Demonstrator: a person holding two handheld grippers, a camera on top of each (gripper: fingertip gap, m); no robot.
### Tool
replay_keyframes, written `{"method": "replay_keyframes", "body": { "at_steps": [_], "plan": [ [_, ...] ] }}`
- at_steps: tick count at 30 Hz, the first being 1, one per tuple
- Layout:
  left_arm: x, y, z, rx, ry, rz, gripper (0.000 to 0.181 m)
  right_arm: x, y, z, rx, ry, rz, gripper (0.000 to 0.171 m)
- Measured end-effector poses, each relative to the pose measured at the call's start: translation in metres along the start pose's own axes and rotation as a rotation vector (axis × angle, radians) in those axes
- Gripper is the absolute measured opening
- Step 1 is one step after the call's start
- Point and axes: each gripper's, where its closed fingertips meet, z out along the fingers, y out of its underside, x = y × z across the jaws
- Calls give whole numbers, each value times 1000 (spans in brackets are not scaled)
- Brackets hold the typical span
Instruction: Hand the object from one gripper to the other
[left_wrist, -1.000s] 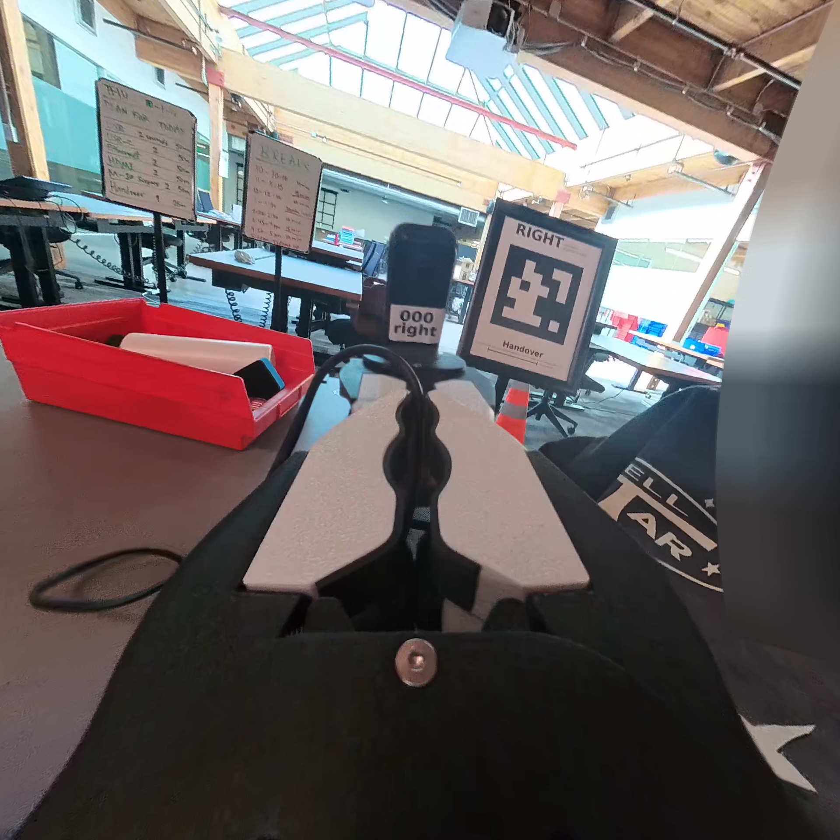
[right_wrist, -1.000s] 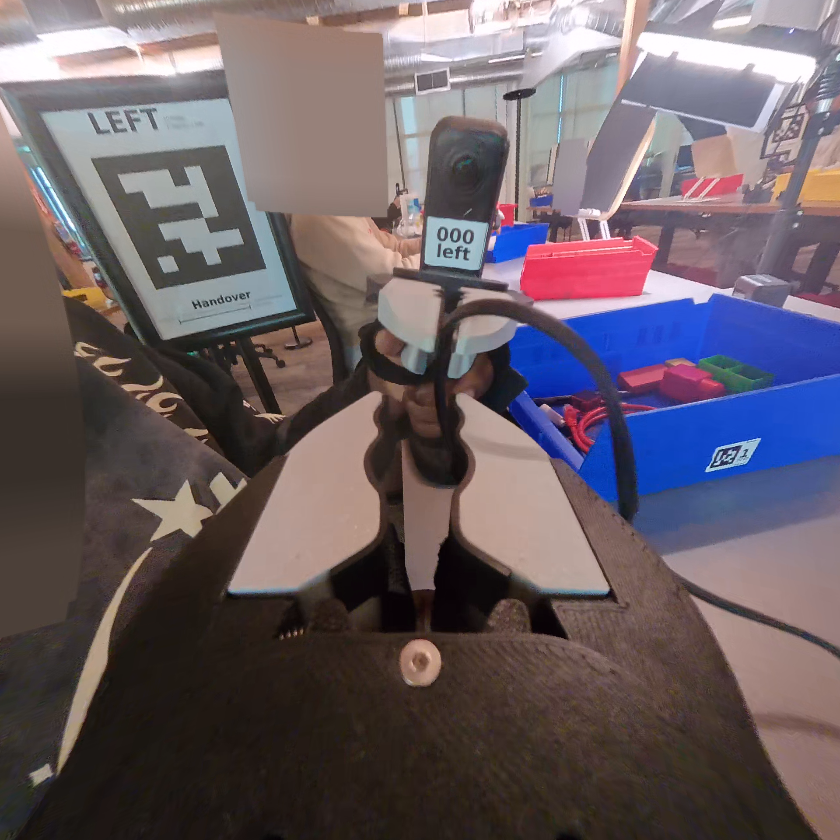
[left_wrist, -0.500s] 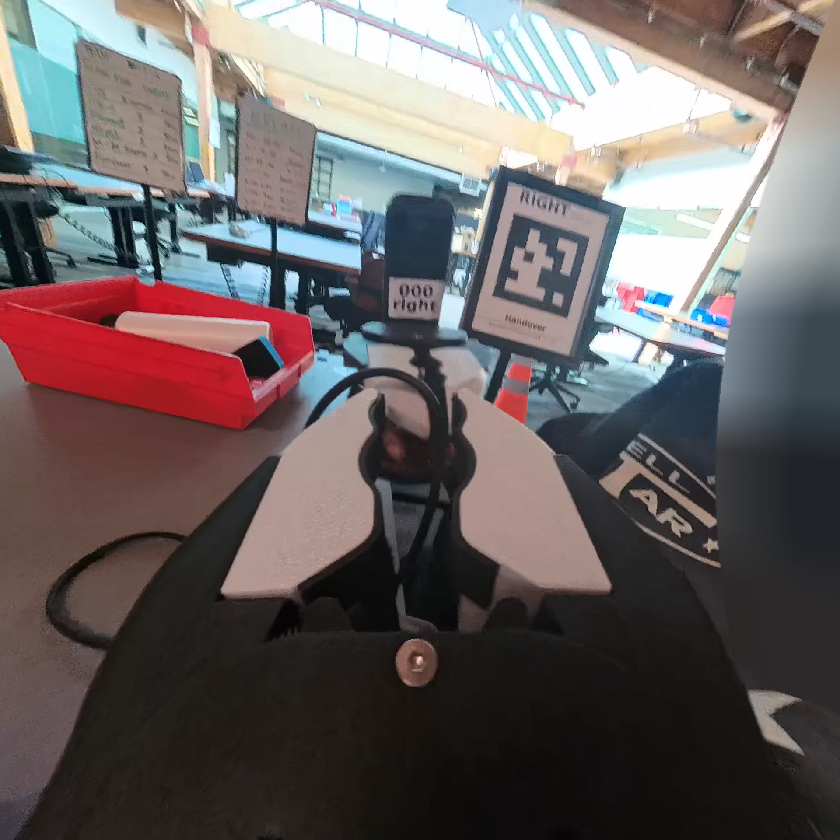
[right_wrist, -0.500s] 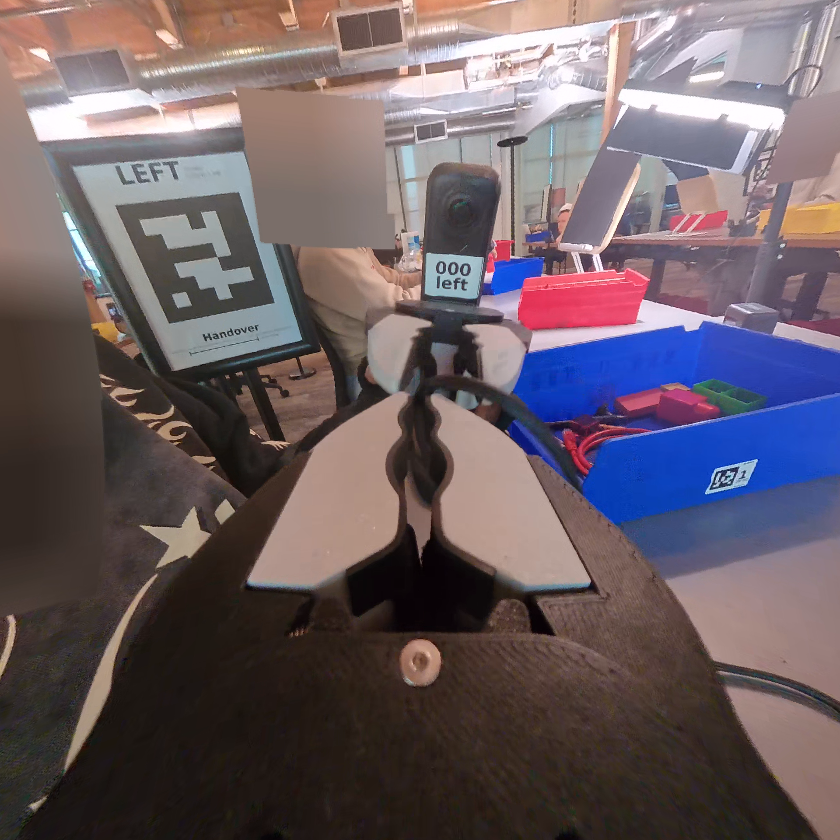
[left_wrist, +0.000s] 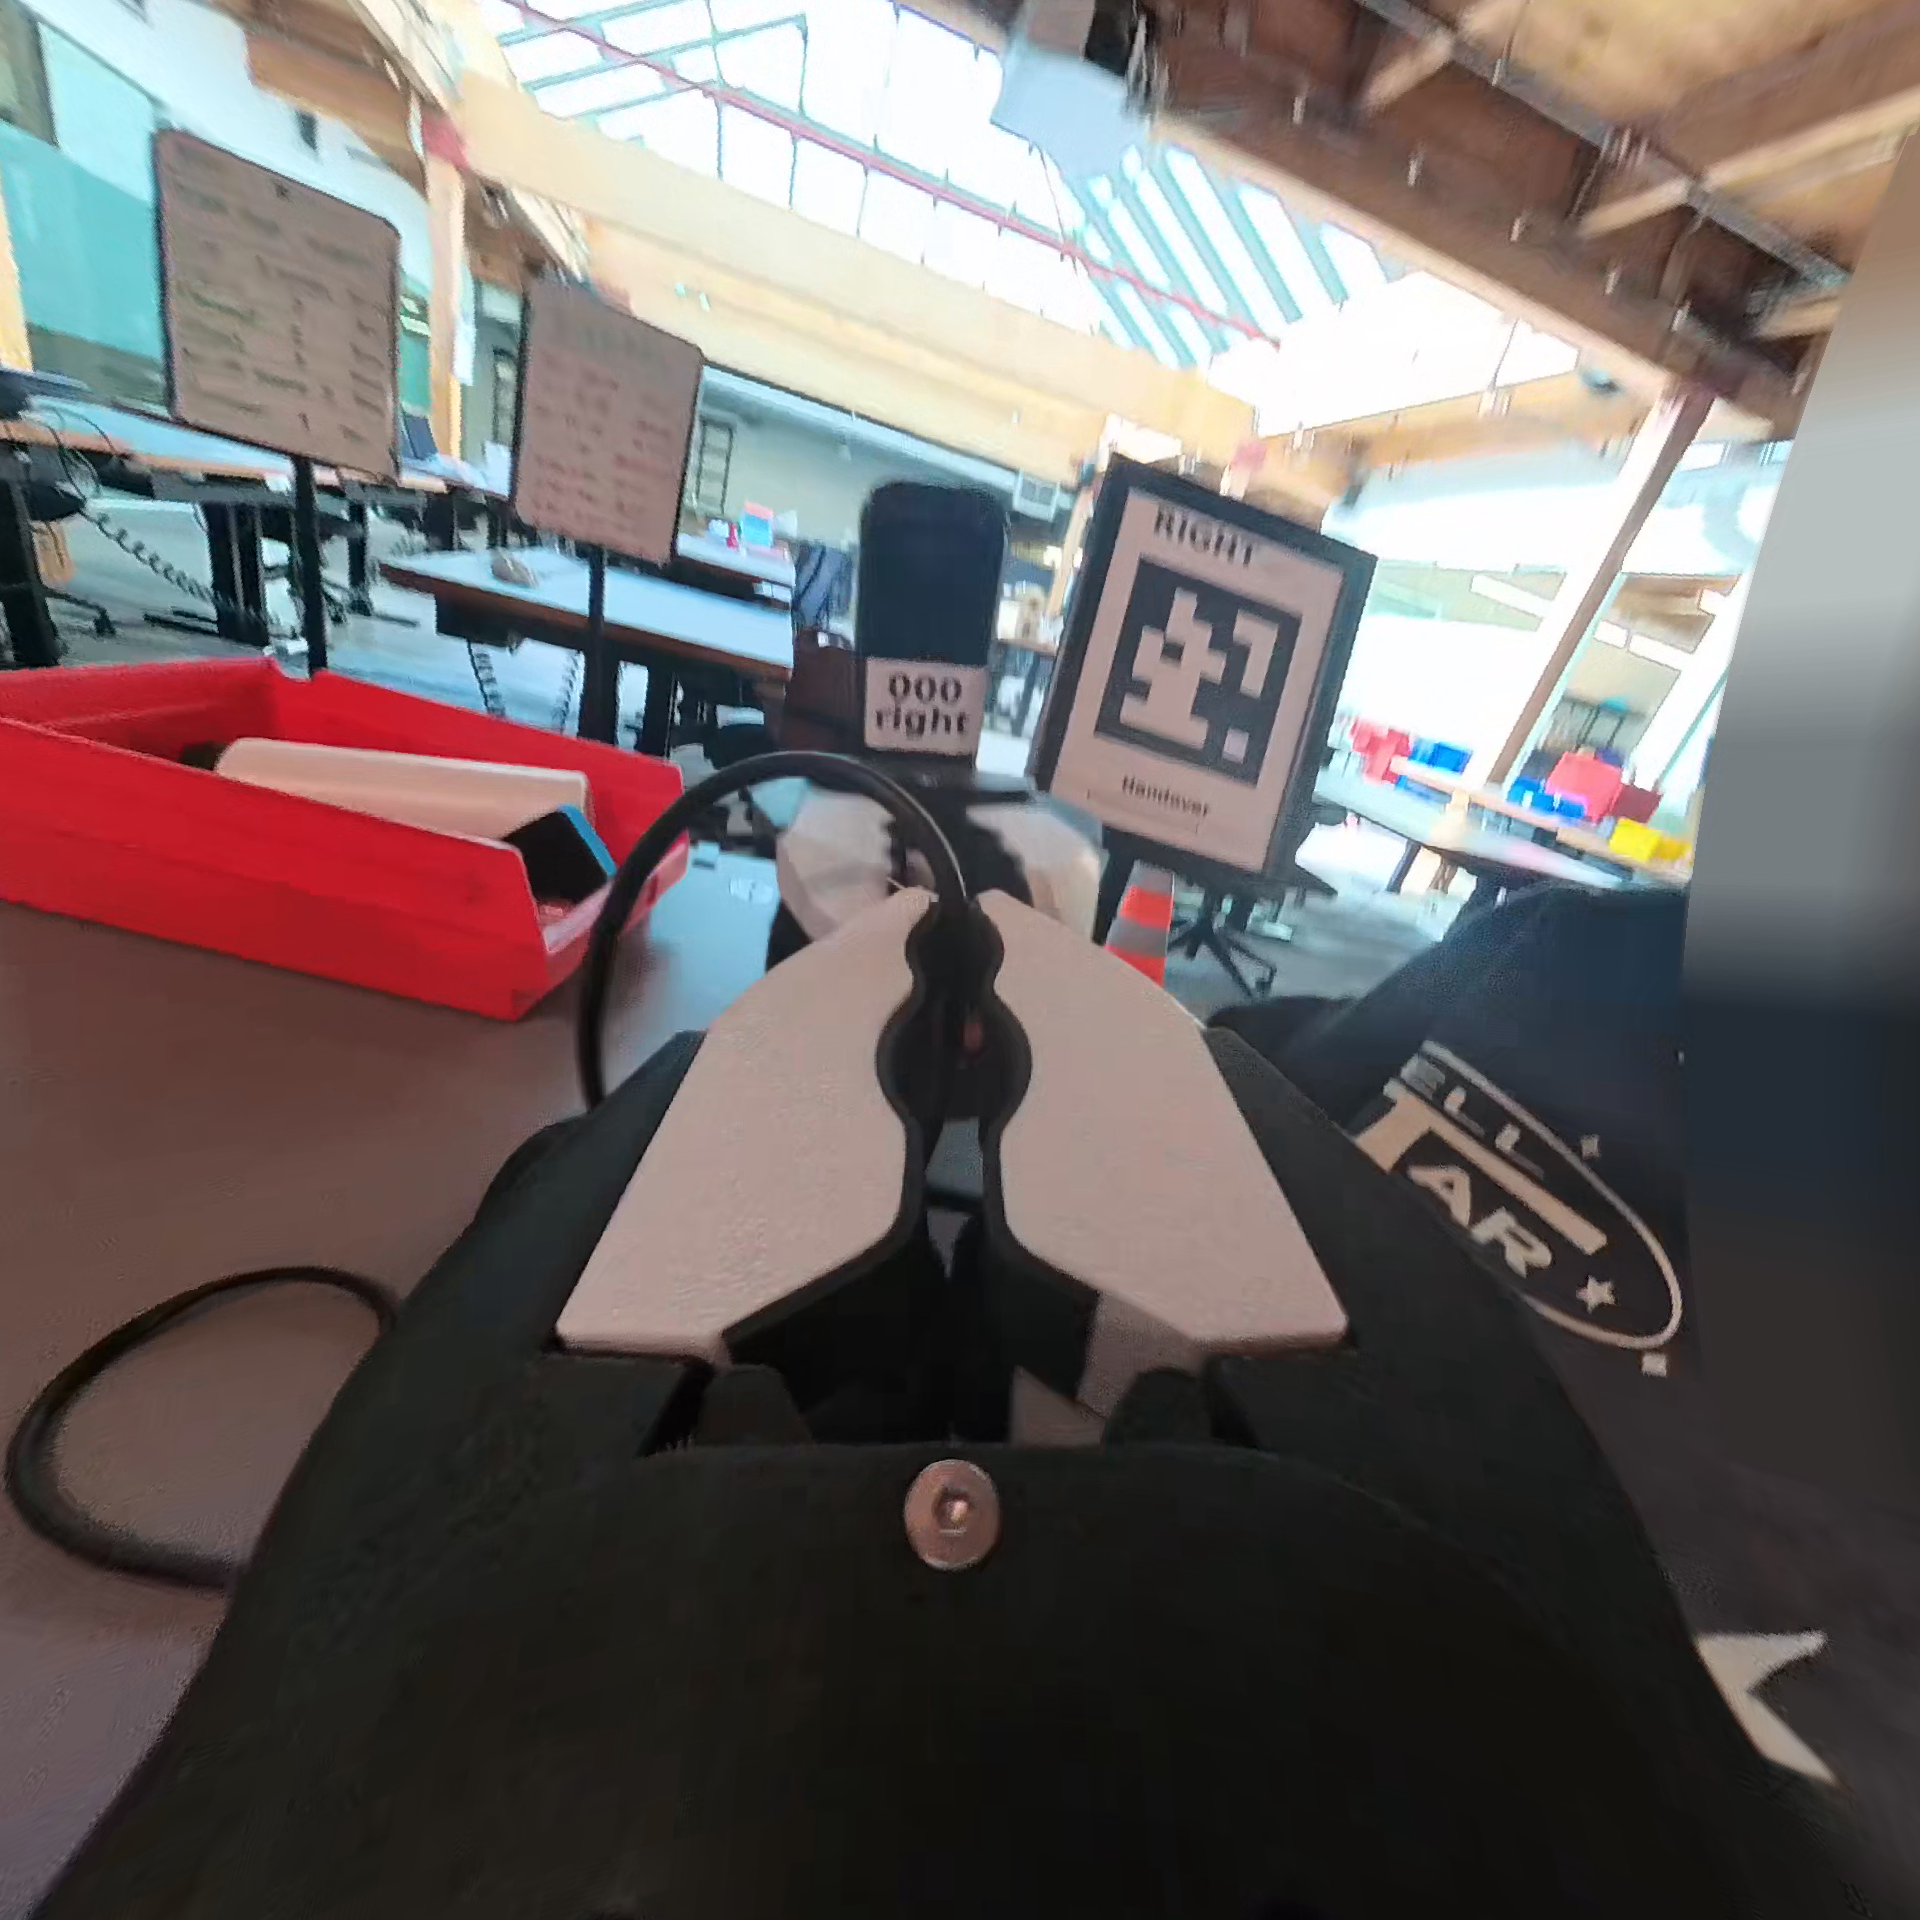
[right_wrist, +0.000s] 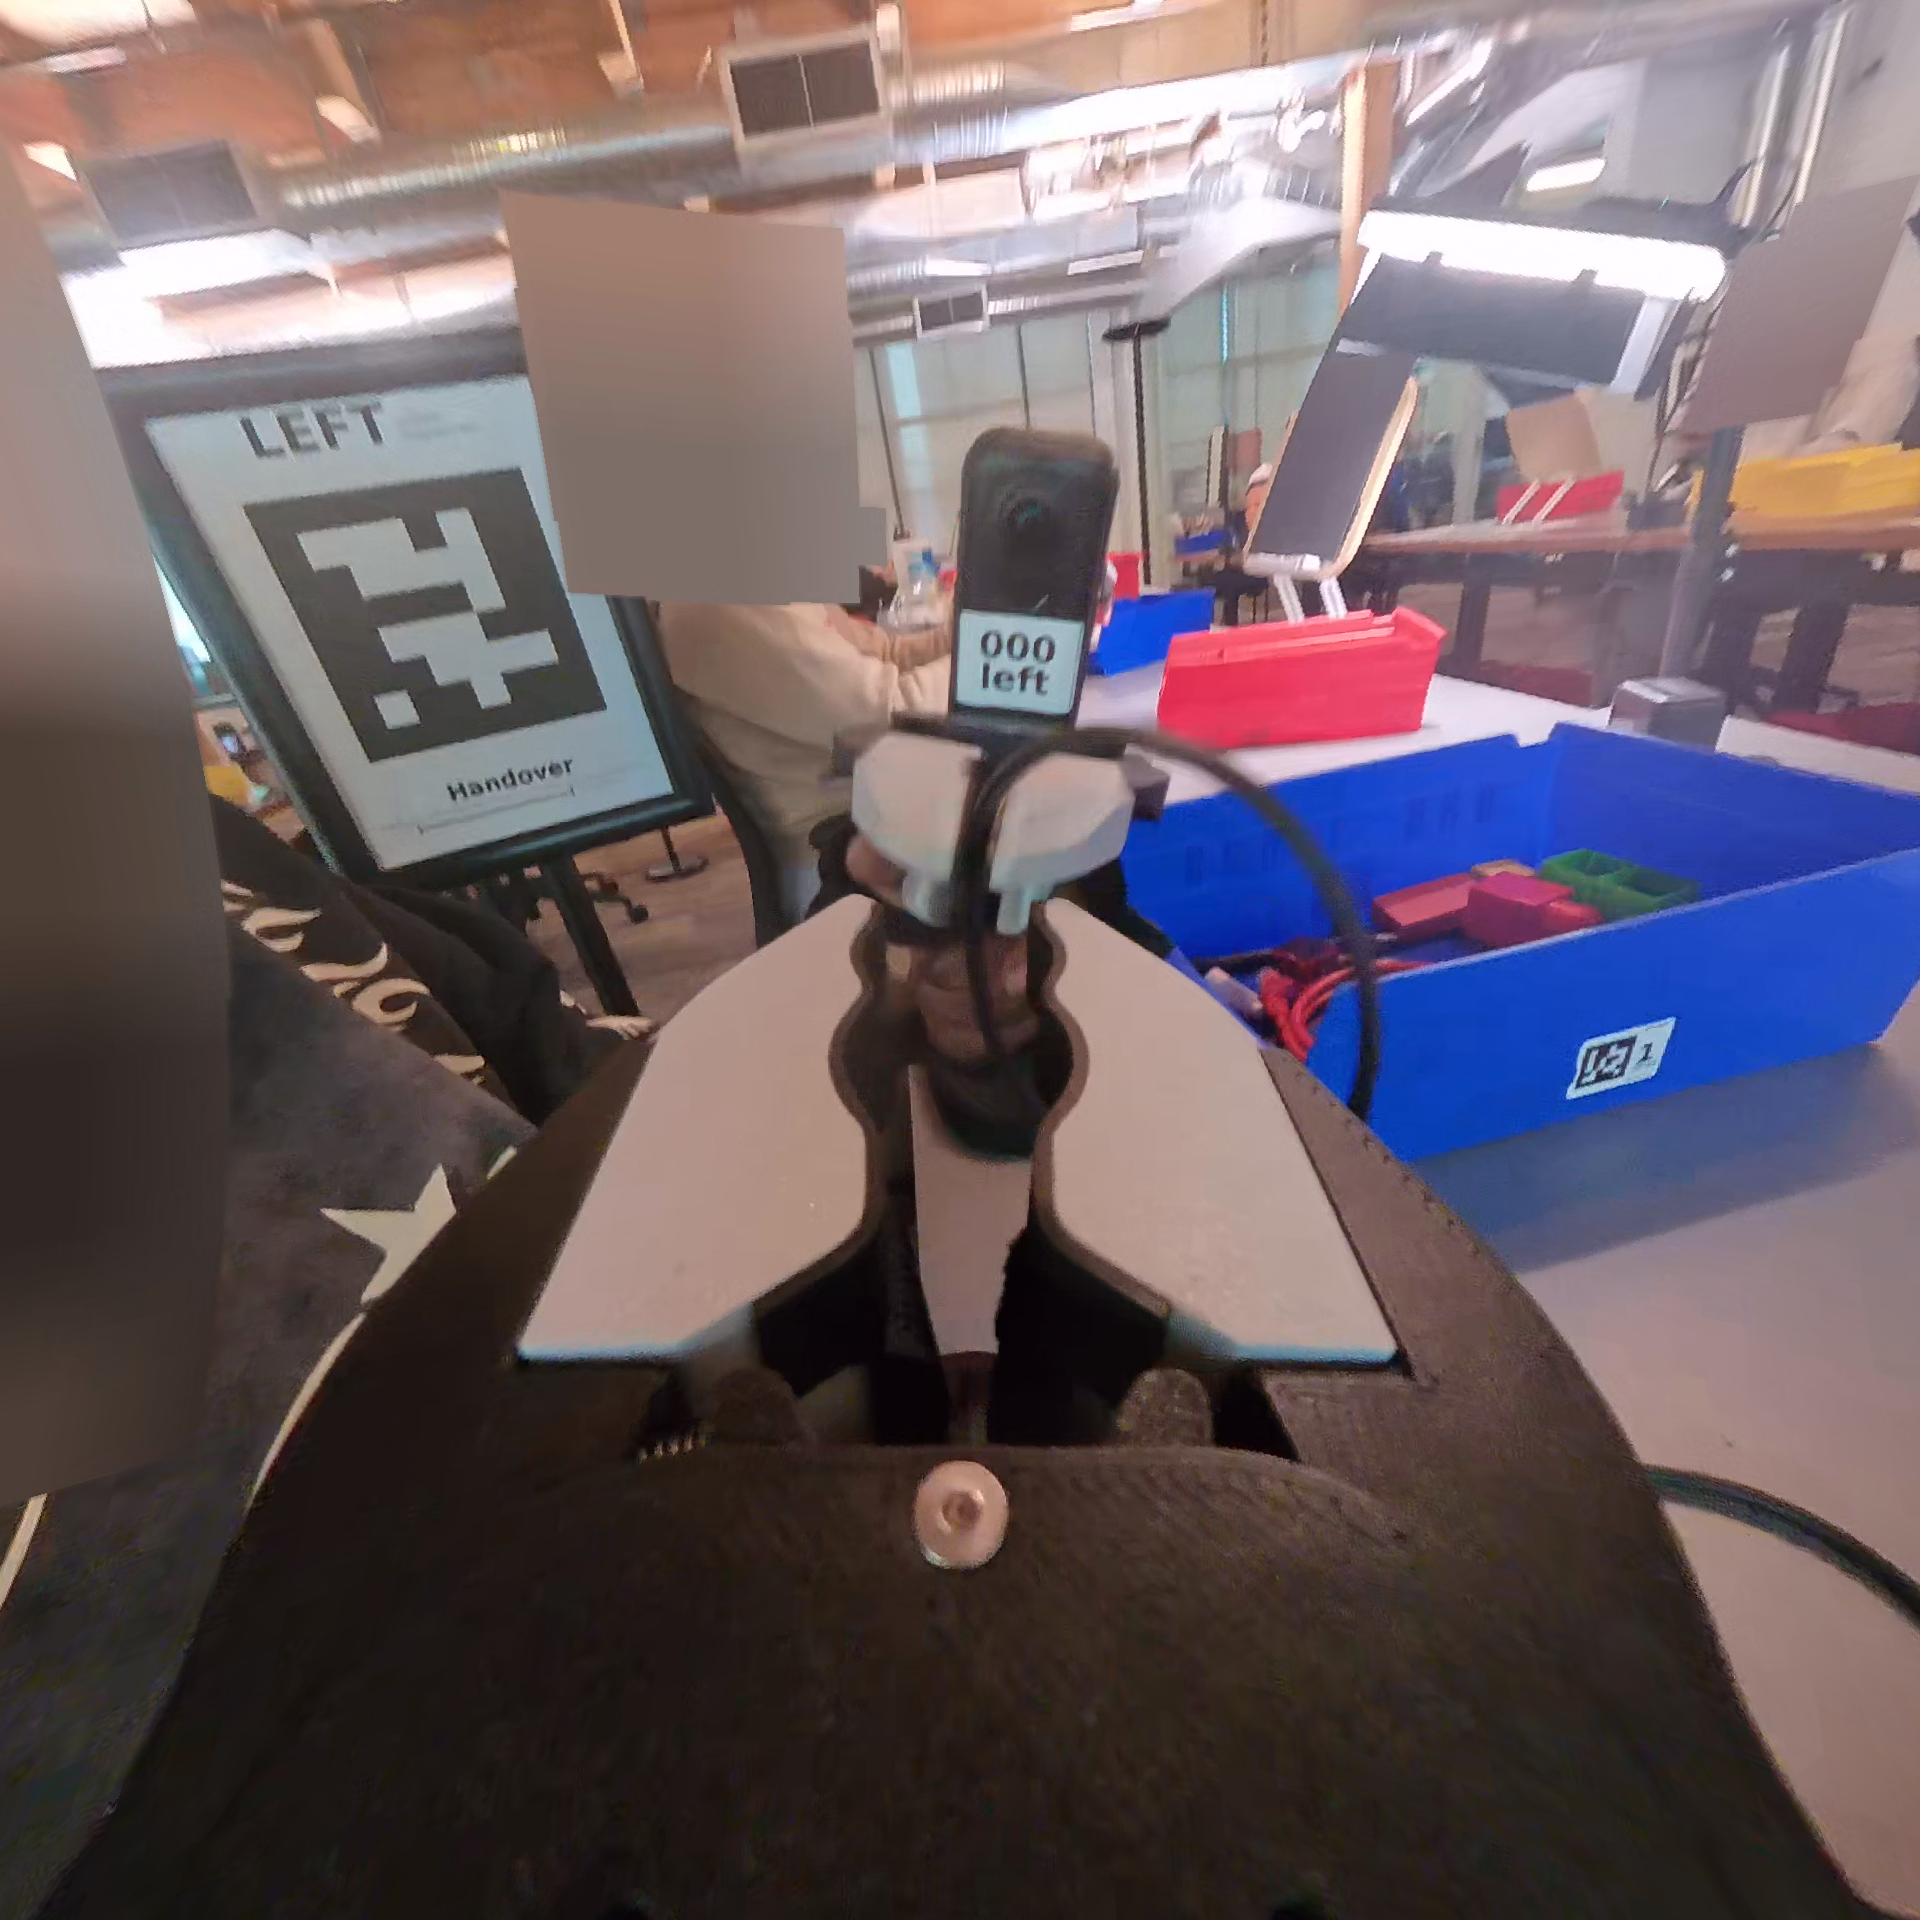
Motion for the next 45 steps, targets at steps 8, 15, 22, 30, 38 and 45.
{"method": "replay_keyframes", "body": {
  "at_steps": [8,15,22,30,38,45],
  "plan": [
    [4,-9,3,82,25,-43,4,-4,21,16,-87,-8,-59,4],
    [2,11,-3,-92,10,42,32,-8,-3,1,14,-54,40,4],
    [5,34,11,-208,16,111,5,-8,-7,-1,38,-61,75,4],
    [7,3,2,-36,10,44,4,0,-8,-6,30,0,5,27],
    [9,-10,-2,52,33,-5,4,-10,14,8,-78,-53,-39,4],
    [1,-16,-11,74,-54,196,25,-15,-10,-7,27,-106,43,4]
  ]
}}
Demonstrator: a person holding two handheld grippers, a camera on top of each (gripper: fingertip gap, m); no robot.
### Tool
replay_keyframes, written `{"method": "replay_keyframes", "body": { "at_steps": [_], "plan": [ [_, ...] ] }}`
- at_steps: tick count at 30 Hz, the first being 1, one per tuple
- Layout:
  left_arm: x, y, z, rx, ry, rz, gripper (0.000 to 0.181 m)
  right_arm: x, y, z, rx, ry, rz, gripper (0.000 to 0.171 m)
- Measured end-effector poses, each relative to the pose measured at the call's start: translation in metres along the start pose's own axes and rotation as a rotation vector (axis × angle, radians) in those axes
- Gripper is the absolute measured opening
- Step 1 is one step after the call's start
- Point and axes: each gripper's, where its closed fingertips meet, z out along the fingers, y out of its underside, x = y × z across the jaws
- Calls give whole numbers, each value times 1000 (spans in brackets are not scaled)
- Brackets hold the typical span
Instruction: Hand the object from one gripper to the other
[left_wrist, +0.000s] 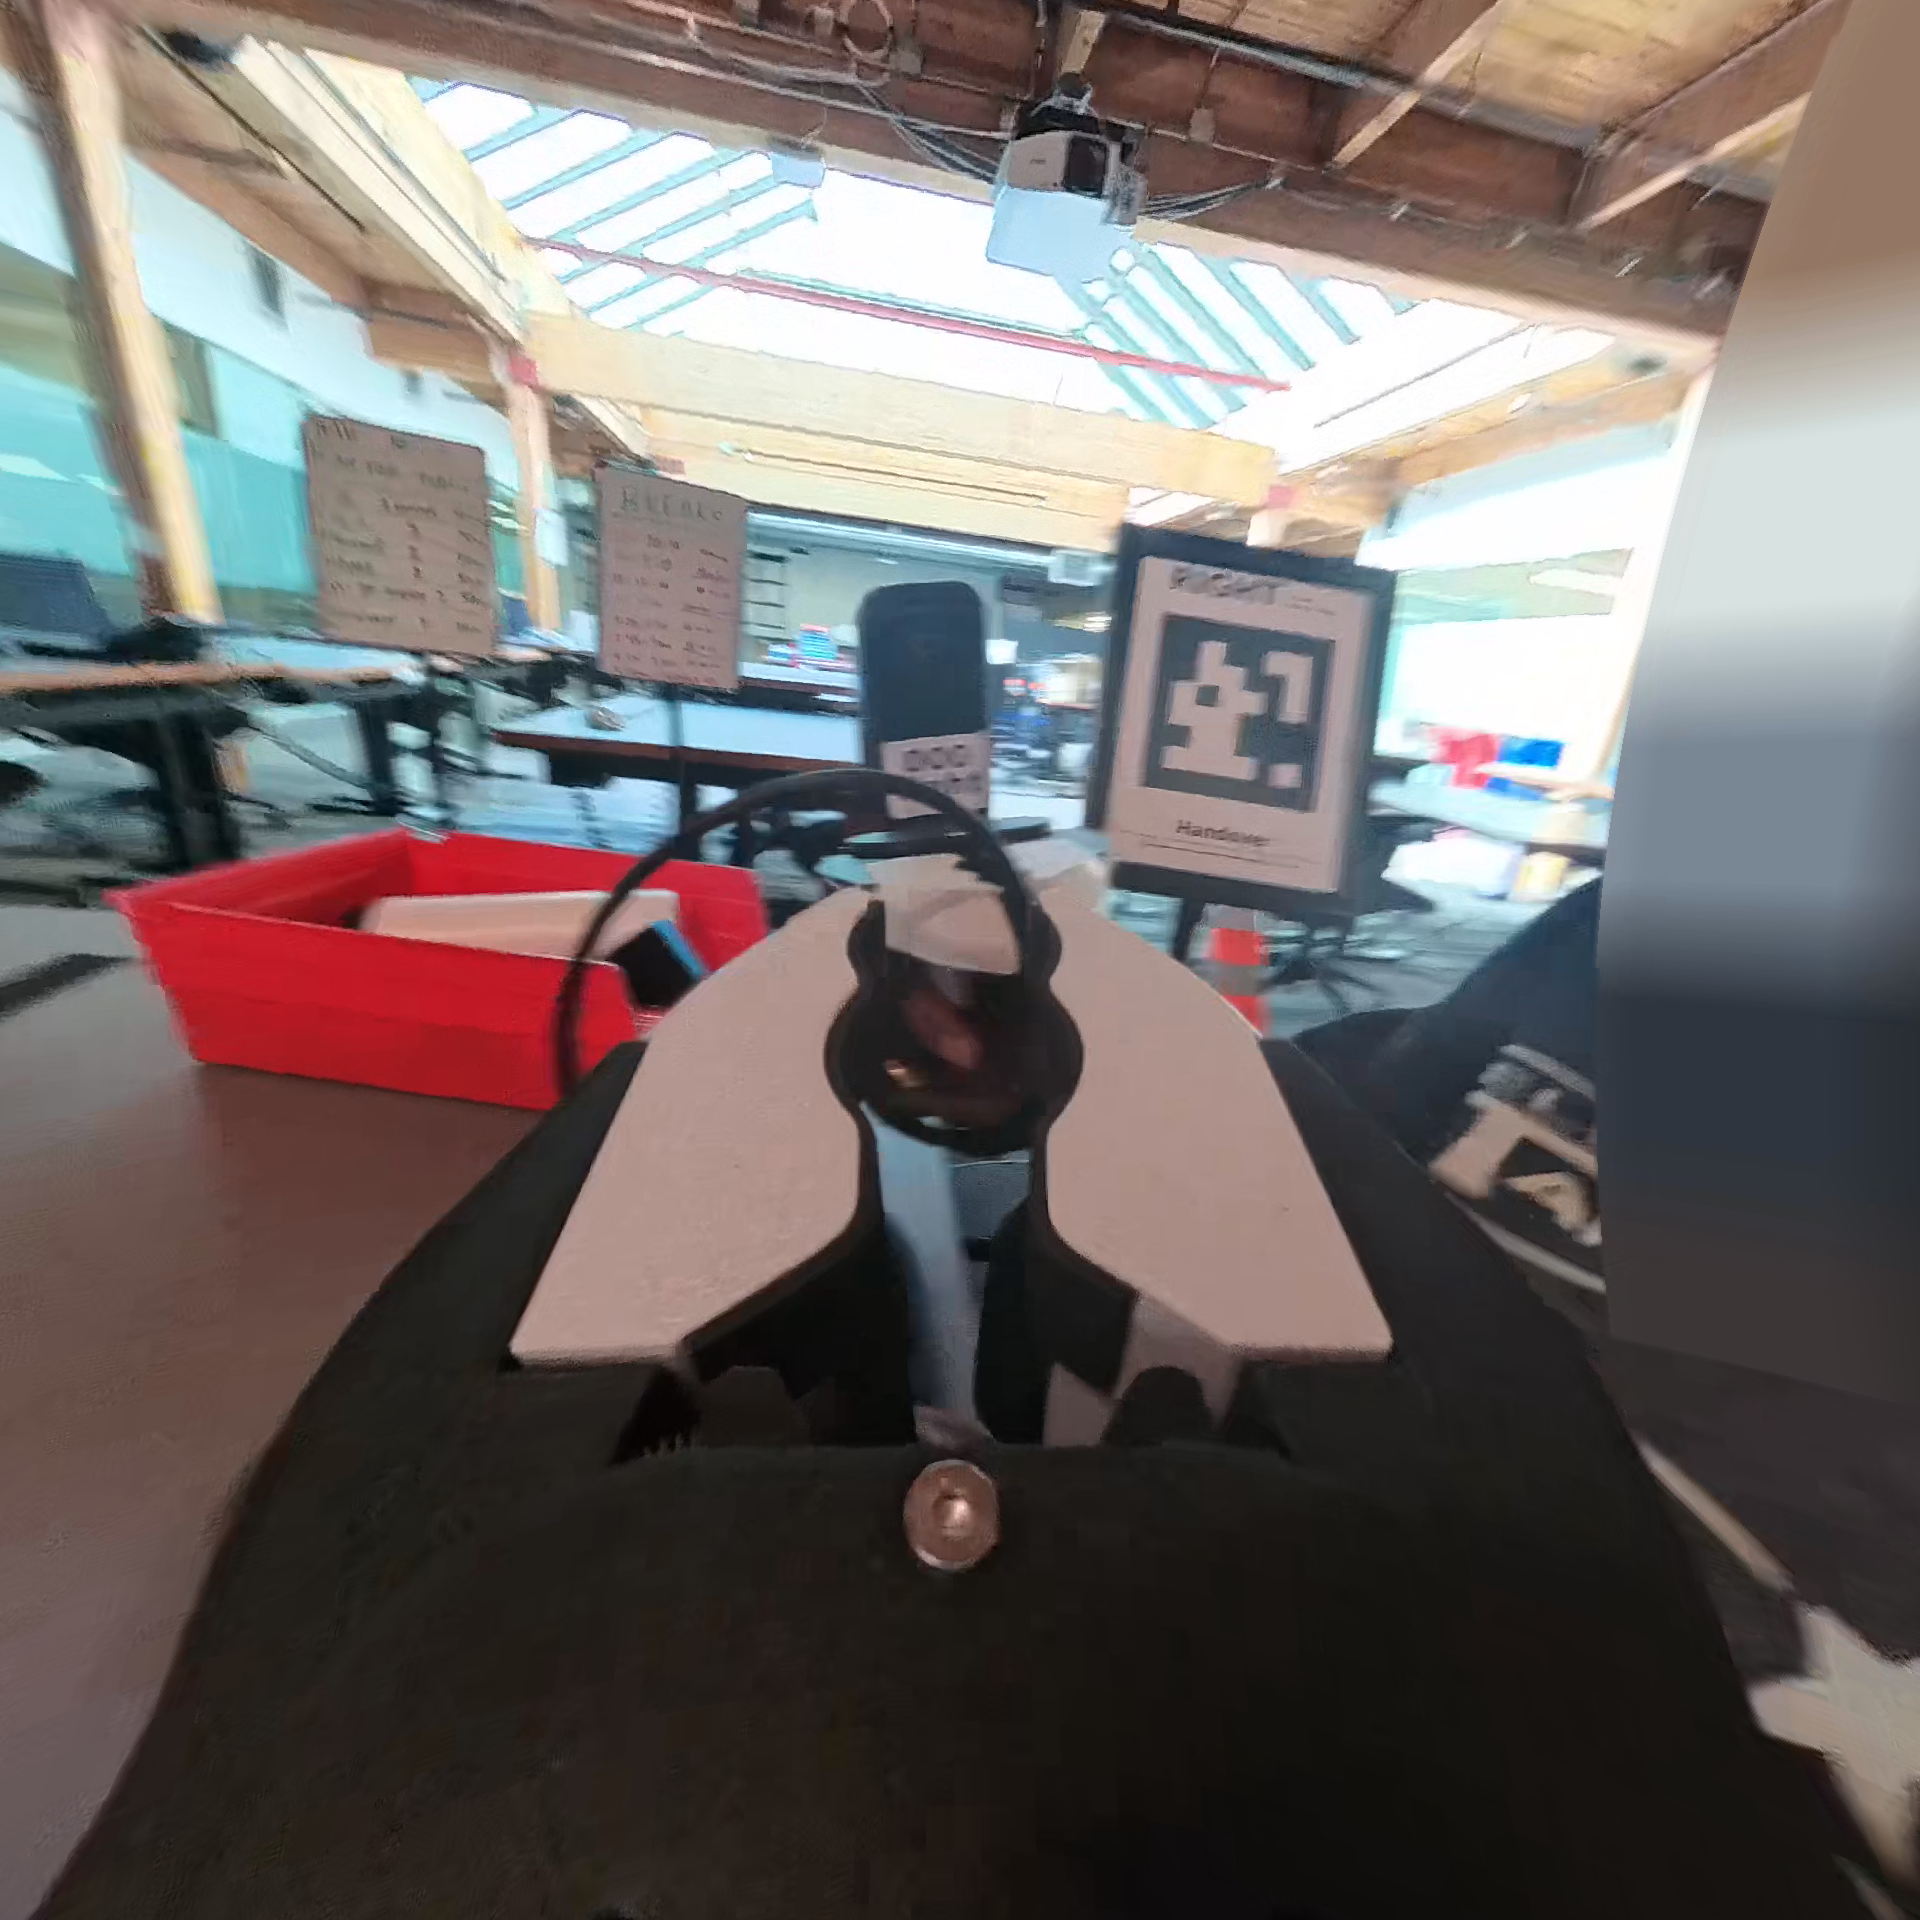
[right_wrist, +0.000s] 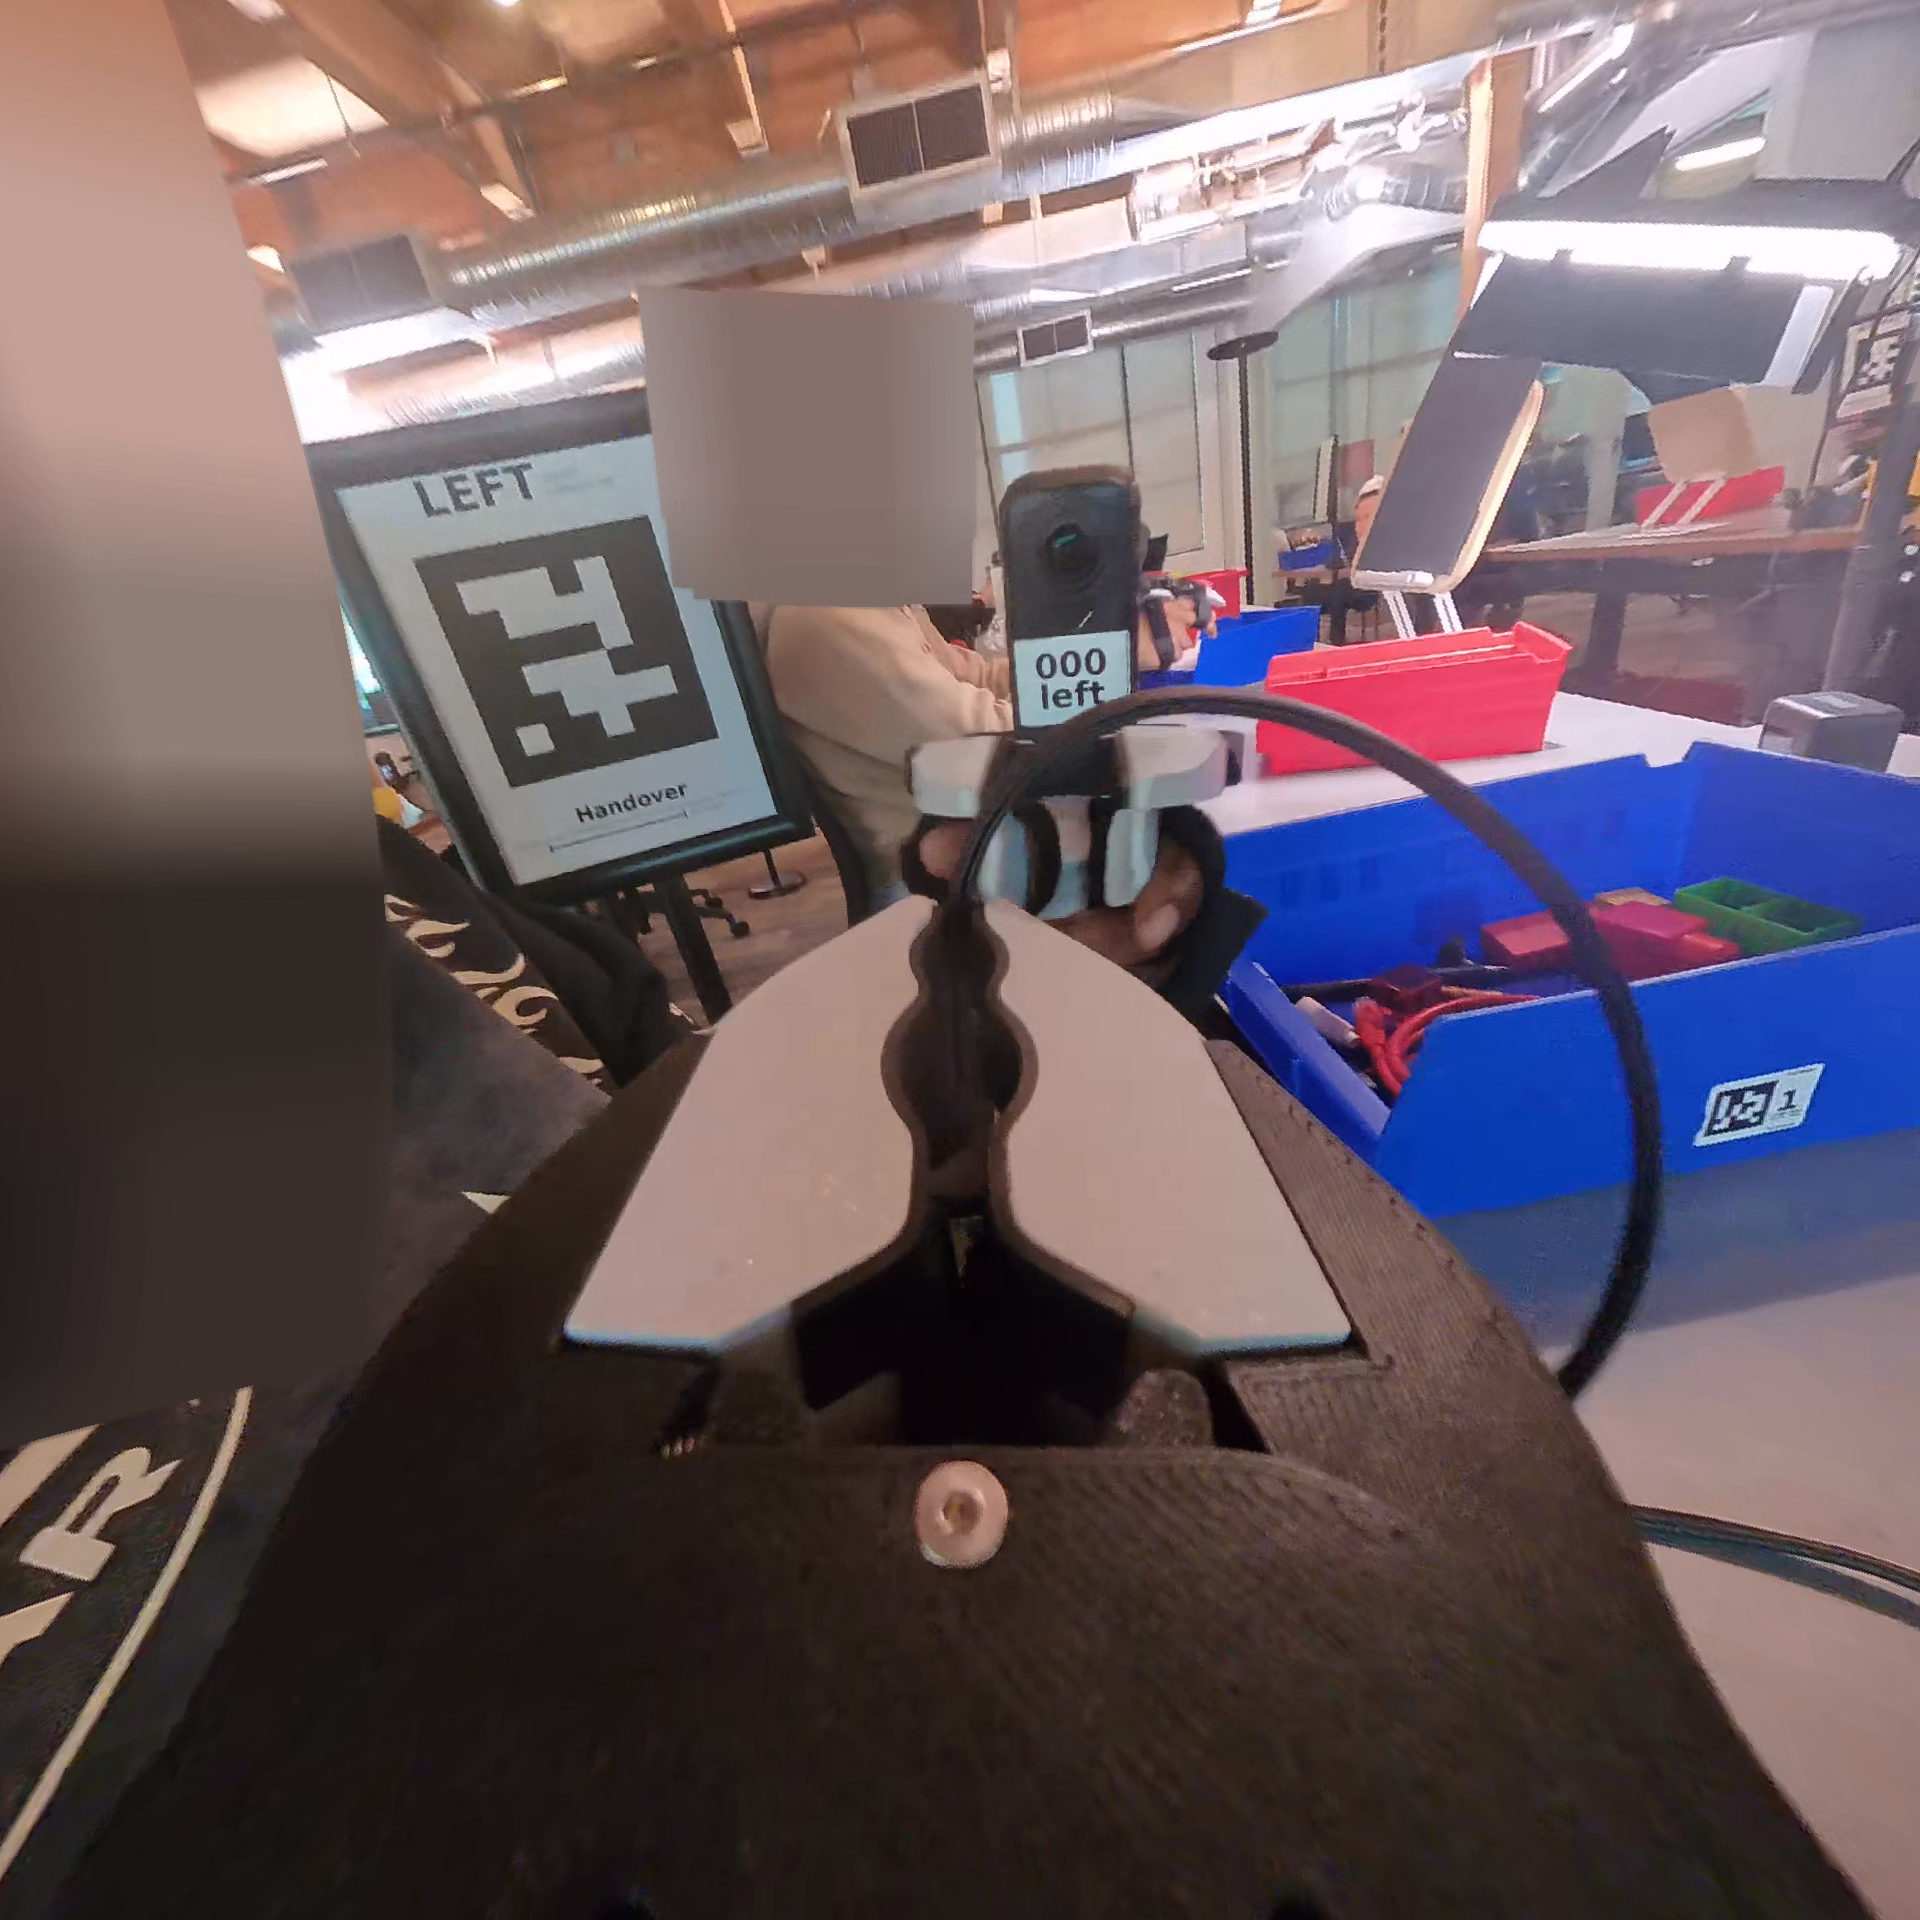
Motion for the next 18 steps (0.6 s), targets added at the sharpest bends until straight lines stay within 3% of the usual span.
{"method": "replay_keyframes", "body": {
  "at_steps": [4,7,12,15,18],
  "plan": [
    [-30,1,-6,-45,-291,367,37,-13,1,-1,-35,-64,24,4],
    [-35,10,0,-118,-367,529,40,-21,4,2,-63,-99,15,5],
    [-38,18,8,-136,-390,571,34,-44,11,9,-106,-216,29,4],
    [-37,20,7,-149,-369,549,5,-57,12,10,-114,-283,22,4],
    [-29,12,4,-125,-321,469,3,-55,11,6,-108,-267,-9,5]
  ]
}}
